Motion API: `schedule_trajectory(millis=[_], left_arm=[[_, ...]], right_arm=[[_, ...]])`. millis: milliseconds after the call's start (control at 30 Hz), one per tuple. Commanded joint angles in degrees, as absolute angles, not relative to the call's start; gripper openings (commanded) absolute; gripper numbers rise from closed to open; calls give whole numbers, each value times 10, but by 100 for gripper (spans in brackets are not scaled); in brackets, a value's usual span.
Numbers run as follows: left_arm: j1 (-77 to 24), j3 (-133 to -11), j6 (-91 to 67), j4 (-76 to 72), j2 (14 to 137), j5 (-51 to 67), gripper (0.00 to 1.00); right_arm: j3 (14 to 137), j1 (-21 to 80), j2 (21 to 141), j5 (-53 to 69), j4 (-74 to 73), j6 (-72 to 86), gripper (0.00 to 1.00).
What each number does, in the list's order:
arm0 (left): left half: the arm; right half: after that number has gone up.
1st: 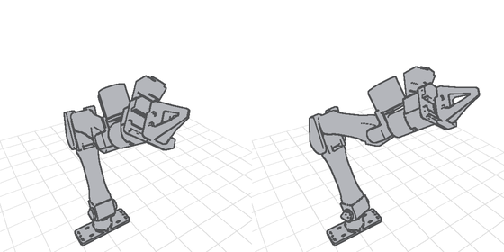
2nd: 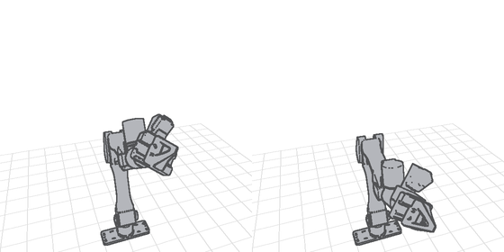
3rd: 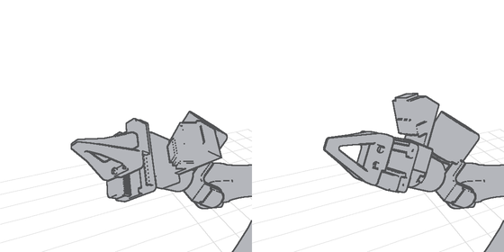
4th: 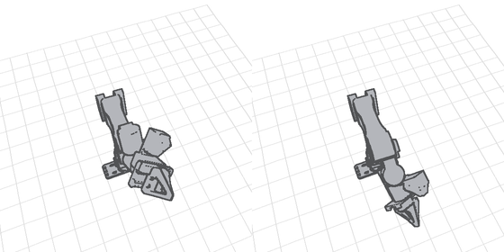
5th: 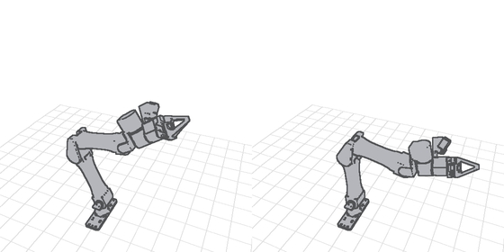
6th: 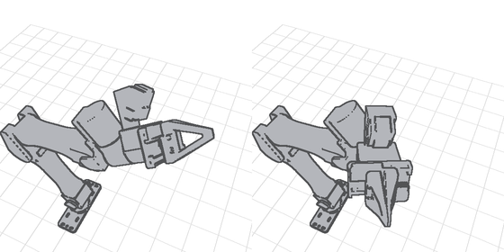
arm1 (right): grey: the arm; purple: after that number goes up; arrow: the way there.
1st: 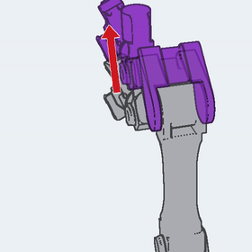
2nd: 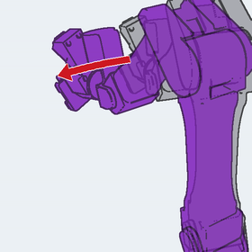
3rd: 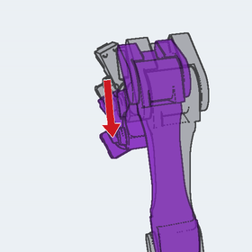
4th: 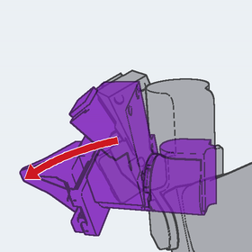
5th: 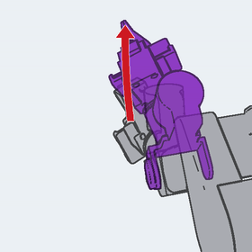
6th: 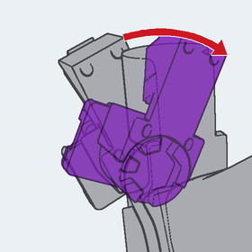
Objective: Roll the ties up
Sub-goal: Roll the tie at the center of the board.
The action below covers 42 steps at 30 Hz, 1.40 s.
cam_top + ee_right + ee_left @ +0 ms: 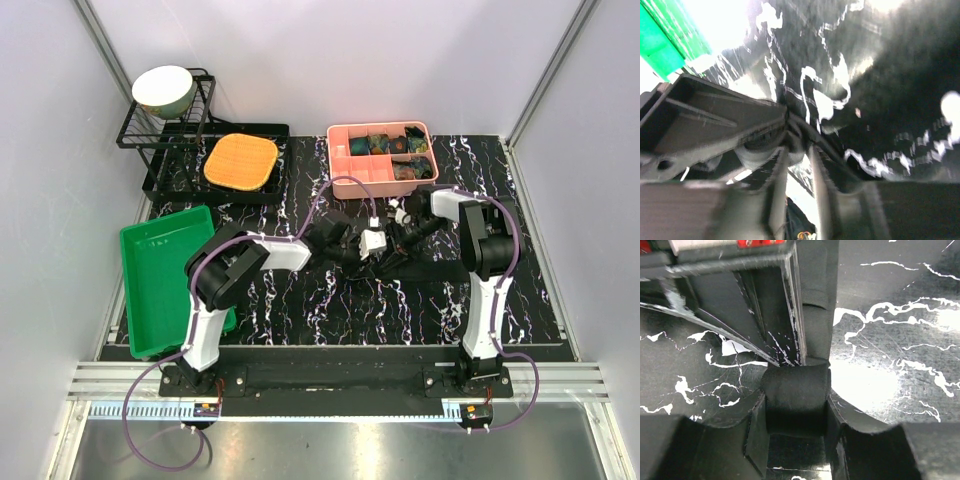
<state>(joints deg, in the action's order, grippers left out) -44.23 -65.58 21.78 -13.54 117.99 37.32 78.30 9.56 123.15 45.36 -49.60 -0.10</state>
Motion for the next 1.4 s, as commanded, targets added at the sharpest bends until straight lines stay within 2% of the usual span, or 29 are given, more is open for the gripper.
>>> schedule_trajectory(millis=[0, 33, 133, 267, 467, 600, 700, 733, 767, 833, 867, 967, 1000, 1100, 1200, 1367], left_arm=[[-449, -618, 253, -14, 1195, 255, 24], [-450, -618, 255, -2, 1194, 244, 24], [-459, -627, 275, 38, 1200, 220, 20], [-465, -648, 284, 77, 1208, 200, 17], [-483, -680, 302, 124, 1226, 157, 17], [-489, -700, 302, 147, 1234, 145, 15], [-490, -707, 298, 157, 1239, 139, 13], [-490, -708, 293, 163, 1239, 138, 13], [-490, -708, 291, 163, 1239, 138, 13], [-490, -708, 283, 164, 1236, 136, 17], [-490, -709, 280, 164, 1235, 136, 19], [-489, -709, 265, 162, 1226, 149, 32], [-488, -706, 259, 144, 1213, 163, 43], [-476, -691, 224, 99, 1192, 220, 58], [-468, -672, 203, 33, 1173, 266, 66], [-465, -664, 195, -32, 1176, 309, 71]], right_arm=[[781, 67, 1203, 420, -543, -49, 38], [780, 59, 1197, 429, -559, -57, 43], [780, 39, 1181, 464, -563, -65, 52], [780, 41, 1178, 523, -536, -36, 59], [769, 63, 1186, 548, -483, -4, 58], [760, 78, 1194, 539, -471, 9, 54], [751, 81, 1198, 523, -468, 3, 38], [746, 83, 1198, 514, -469, 3, 26], [744, 82, 1199, 498, -469, 3, 20], [739, 81, 1203, 483, -471, 3, 3], [738, 81, 1206, 463, -469, 3, 0], [743, 78, 1220, 423, -468, 3, 0], [745, 78, 1226, 416, -468, 3, 0], [748, 79, 1231, 382, -463, -17, 0], [752, 79, 1233, 359, -460, -23, 0], [771, 87, 1245, 350, -459, -30, 0]])
